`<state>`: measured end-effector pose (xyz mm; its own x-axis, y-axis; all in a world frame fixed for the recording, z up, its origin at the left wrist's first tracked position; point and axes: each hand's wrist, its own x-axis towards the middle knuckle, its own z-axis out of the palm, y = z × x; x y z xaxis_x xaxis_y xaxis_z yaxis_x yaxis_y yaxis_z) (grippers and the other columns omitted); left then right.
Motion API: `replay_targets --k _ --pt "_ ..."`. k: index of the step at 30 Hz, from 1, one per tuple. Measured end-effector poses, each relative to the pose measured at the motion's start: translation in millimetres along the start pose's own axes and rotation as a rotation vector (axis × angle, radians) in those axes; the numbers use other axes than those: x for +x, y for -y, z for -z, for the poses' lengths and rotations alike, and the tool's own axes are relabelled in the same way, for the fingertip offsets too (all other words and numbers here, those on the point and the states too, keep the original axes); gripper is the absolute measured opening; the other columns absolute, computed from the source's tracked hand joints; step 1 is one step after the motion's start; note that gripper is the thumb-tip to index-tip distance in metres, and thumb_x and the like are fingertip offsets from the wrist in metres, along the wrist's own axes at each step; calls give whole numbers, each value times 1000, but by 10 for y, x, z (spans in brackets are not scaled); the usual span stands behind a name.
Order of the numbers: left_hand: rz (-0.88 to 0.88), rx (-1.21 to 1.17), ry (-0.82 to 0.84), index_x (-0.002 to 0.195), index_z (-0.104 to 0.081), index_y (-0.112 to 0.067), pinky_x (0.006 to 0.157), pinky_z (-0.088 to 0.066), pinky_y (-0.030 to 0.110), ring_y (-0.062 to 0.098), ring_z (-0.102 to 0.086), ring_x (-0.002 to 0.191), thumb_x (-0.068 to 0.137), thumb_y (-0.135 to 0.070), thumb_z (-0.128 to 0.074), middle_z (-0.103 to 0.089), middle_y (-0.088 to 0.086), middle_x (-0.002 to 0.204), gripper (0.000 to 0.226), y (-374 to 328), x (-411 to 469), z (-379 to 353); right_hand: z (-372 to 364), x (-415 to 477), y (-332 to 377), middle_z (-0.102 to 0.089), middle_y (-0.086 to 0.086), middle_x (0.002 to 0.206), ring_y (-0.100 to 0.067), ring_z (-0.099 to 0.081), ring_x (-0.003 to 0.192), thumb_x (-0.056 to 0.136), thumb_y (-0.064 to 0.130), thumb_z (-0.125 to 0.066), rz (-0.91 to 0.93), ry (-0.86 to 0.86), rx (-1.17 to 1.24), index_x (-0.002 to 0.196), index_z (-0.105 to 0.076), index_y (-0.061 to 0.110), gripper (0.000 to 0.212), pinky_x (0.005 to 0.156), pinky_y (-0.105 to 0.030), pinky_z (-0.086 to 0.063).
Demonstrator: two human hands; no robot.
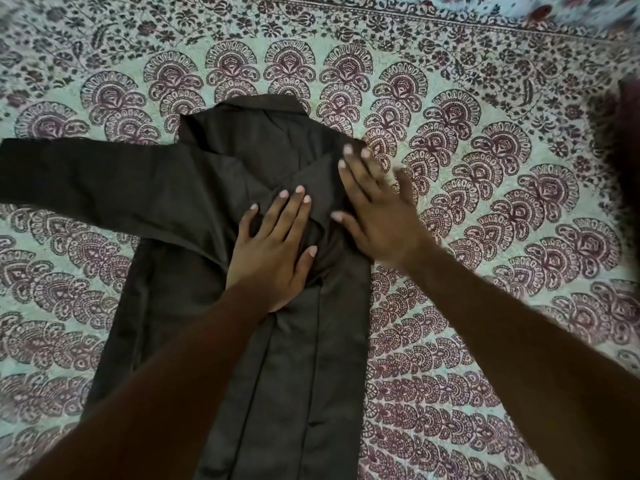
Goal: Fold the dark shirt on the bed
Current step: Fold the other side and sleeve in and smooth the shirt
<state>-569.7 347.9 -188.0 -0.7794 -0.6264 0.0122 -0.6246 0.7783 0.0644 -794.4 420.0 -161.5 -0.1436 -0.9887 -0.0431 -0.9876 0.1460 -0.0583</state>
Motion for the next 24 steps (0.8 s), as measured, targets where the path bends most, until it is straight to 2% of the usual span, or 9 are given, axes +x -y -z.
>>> replay_targets --k 4,8,9,13,16,19,20,22,24 --pt "-6 -16 -18 167 -15 -18 126 -17 52 16 -12 161 105 -52 -28 -7 -2 176 71 -16 -1 -18 -159 -974 299 -4 -5 176 -25 -3 163 109 59 -25 89 122 14 166 -21 11 74 124 -60 -20" --pt "-27 -8 19 166 -15 -19 126 -16 52 17 -12 161 105 -54 -25 -8 -2 176 71 -31 -54 -22 -122 -1760 555 -10 -7 175 -26 -8 162 109 59 -27 293 210 -63 165 -24 12 73 124 -60 -19" --pt "-22 -15 37 166 -15 -20 126 -16 53 18 -11 161 105 -55 -25 -8 -2 176 71 -5 -8 -18 -109 -1811 553 -10 -7 175 -26 -10 162 109 59 -28 292 212 -61 165 -24 12 73 124 -60 -18" --pt "17 -135 113 167 -11 -21 128 -8 52 19 -4 162 104 -54 -32 -3 -4 176 74 -13 38 146 -111 -1995 646 -5 -7 176 -28 -12 162 107 64 -29 72 198 6 165 -23 12 79 120 -64 -23" --pt "-74 -183 7 164 -22 -13 126 -20 51 24 -14 161 105 -39 -36 -14 4 175 66 -217 -346 323 -215 -2322 985 -5 -11 175 -30 -8 162 106 66 -30 163 191 -17 165 -23 11 81 120 -64 -23" --pt "-256 -199 58 163 -25 -10 121 -31 51 26 -19 160 104 -28 -31 -19 8 173 63 -454 -1043 340 -204 -2714 1272 -12 -10 175 -29 -11 162 108 61 -33 290 160 13 163 -30 11 75 122 -63 -23" --pt "-294 -182 101 164 -24 -13 122 -31 50 24 -18 160 104 -29 -29 -18 5 174 62 -506 -1281 301 -198 -2845 1343 -14 -9 174 -27 -11 162 108 59 -34 265 145 34 163 -32 12 72 122 -63 -24" --pt "-331 -154 168 165 -22 -18 124 -28 47 20 -12 161 106 -34 -28 -13 0 175 61 -565 -1687 210 -209 -3087 1476 -13 -9 175 -27 -10 162 109 57 -33 71 139 83 163 -32 11 71 122 -61 -23" --pt "-375 -119 200 166 -21 -24 125 -24 47 20 -9 162 108 -40 -31 -10 -2 175 61 -602 -2001 170 -221 -3323 1676 -7 -12 175 -32 -6 162 107 59 -32 -97 168 94 164 -28 9 76 126 -62 -14"
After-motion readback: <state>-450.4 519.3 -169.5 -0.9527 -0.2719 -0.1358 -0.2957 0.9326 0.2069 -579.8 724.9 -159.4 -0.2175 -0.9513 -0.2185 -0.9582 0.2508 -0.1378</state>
